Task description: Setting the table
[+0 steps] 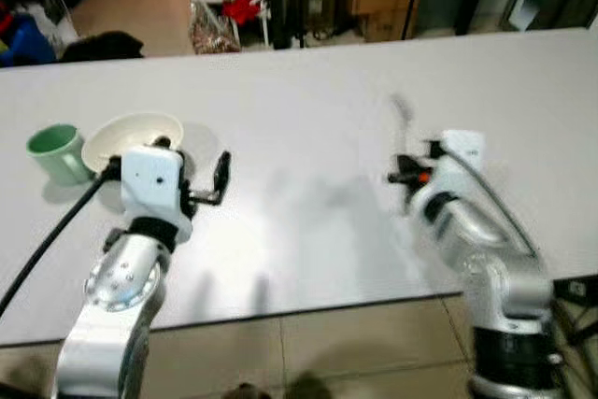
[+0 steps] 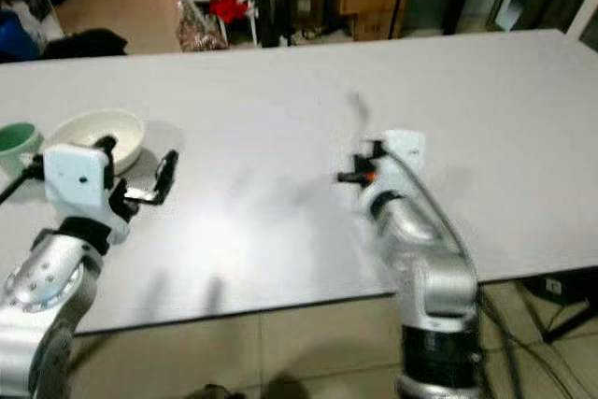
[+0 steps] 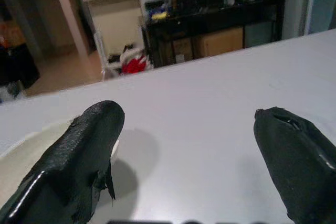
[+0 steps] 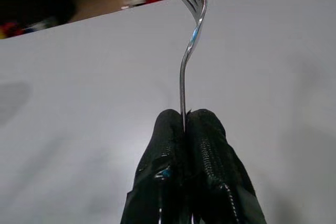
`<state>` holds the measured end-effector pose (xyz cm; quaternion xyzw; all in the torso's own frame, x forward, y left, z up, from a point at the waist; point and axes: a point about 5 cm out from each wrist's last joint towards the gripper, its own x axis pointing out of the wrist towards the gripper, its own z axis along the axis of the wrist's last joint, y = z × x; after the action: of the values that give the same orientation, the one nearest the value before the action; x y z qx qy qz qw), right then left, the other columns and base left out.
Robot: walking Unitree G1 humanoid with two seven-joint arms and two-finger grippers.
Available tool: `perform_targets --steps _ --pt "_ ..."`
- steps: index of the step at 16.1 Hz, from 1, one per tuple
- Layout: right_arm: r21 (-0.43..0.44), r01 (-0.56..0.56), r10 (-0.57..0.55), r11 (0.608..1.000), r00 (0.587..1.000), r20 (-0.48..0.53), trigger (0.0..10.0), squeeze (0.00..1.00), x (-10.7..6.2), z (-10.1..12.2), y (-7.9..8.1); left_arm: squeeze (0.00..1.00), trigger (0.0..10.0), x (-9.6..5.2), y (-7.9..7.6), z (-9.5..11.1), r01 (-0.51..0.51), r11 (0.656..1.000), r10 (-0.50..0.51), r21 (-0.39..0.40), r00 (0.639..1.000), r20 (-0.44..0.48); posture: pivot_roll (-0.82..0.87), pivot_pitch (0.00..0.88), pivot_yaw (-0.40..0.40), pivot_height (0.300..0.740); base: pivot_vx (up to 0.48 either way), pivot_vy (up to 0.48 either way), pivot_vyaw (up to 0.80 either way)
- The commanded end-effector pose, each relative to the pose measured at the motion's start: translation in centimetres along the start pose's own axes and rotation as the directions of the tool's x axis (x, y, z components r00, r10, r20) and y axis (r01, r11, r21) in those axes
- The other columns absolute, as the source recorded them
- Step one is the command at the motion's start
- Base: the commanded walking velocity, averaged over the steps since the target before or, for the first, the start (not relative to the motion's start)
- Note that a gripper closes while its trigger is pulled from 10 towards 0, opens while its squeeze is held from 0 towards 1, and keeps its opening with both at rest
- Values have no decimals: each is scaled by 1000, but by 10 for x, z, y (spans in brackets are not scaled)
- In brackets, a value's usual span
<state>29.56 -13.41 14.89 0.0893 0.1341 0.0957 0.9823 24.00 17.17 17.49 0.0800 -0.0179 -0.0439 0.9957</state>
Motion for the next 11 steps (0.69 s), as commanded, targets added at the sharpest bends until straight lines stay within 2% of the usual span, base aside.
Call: perform_targets --steps 1,6,11 --pt "-2 -42 42 999 999 23 10000 0 -1 7 6 0 10000 -1 2 -2 -13 1000 13 8 1000 -11 -78 0 47 740 0 0 0" --pt "8 -184 184 983 982 -32 10000 0 -5 2 18 0 10000 -4 4 -4 -31 1000 31 5 999 -20 -71 0 42 740 0 458 0" --pt "53 -266 269 963 961 -64 10000 0 -7 -1 27 0 10000 -6 7 -6 -37 999 37 11 999 -28 -63 0 47 740 0 465 0"
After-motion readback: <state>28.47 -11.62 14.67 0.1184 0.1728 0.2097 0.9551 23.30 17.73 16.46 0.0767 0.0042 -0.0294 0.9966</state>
